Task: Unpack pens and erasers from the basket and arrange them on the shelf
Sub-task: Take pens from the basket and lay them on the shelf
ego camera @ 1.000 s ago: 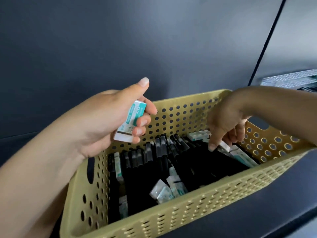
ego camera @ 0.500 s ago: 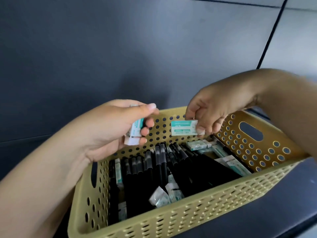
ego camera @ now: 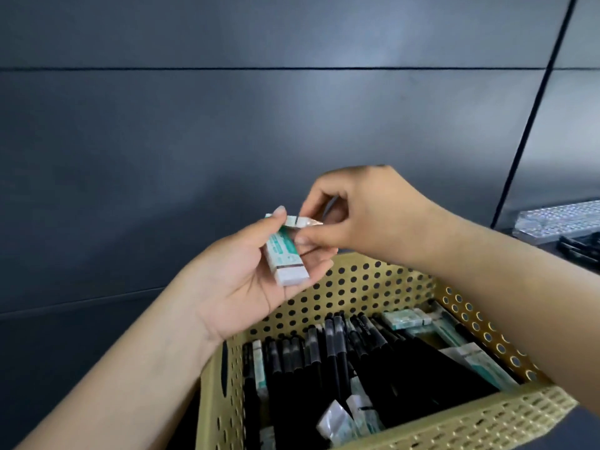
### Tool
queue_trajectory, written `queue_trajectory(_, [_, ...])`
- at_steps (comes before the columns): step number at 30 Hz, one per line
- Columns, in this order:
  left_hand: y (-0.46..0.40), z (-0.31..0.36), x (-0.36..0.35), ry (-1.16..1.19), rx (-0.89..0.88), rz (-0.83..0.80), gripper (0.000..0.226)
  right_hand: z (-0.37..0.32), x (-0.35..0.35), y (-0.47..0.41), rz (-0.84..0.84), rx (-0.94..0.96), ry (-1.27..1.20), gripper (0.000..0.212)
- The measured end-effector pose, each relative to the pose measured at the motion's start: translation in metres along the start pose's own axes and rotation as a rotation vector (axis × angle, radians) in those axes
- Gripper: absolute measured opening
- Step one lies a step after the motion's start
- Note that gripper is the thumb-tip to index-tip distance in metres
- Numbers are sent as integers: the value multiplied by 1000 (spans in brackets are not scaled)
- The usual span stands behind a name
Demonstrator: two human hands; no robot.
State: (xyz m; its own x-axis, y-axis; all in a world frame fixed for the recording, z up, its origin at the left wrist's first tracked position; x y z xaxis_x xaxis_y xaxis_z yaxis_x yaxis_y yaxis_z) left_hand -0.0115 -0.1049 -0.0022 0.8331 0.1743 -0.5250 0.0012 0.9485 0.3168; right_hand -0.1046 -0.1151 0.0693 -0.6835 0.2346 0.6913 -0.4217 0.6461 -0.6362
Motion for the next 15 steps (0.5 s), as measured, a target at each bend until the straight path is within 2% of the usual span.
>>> queue_trajectory(3, [-2,2,1,97,2,-4,34,4,-3,5,41,91,-108,12])
queue_trajectory(6, [-6,2,6,75,3,25,41,2,-5,12,56,197,-140,15])
queue_trajectory(9, [-9,2,11,43,-10,62,28,-6,-9,16,33,309,-177,17])
queue_trajectory(11, [-10,0,11,33,16,64,19,-6,-4,14,-13,235,-307,16])
queue_trajectory(13, [-10,-4,9,9,54,52,17,3,8,8,-60,61,-416,18])
queue_trajectory(15, [-8,-7,8,-38,71,43,17,27,12,8,-234,-142,-262,27])
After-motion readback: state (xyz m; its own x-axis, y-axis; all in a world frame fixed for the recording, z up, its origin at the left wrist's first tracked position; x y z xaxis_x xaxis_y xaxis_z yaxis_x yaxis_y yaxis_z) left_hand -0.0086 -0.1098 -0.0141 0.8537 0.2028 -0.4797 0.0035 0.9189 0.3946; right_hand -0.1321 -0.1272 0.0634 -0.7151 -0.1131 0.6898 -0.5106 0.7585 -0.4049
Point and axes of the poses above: each hand's wrist, its own y-axis away from the middle knuckle, its own x-axis out of the back of the hand, z = x × y, the point moved 6 cm from there along -y, towards the middle knuckle, and after that the axes turned 13 degrees about z, right-handed, at the moved point
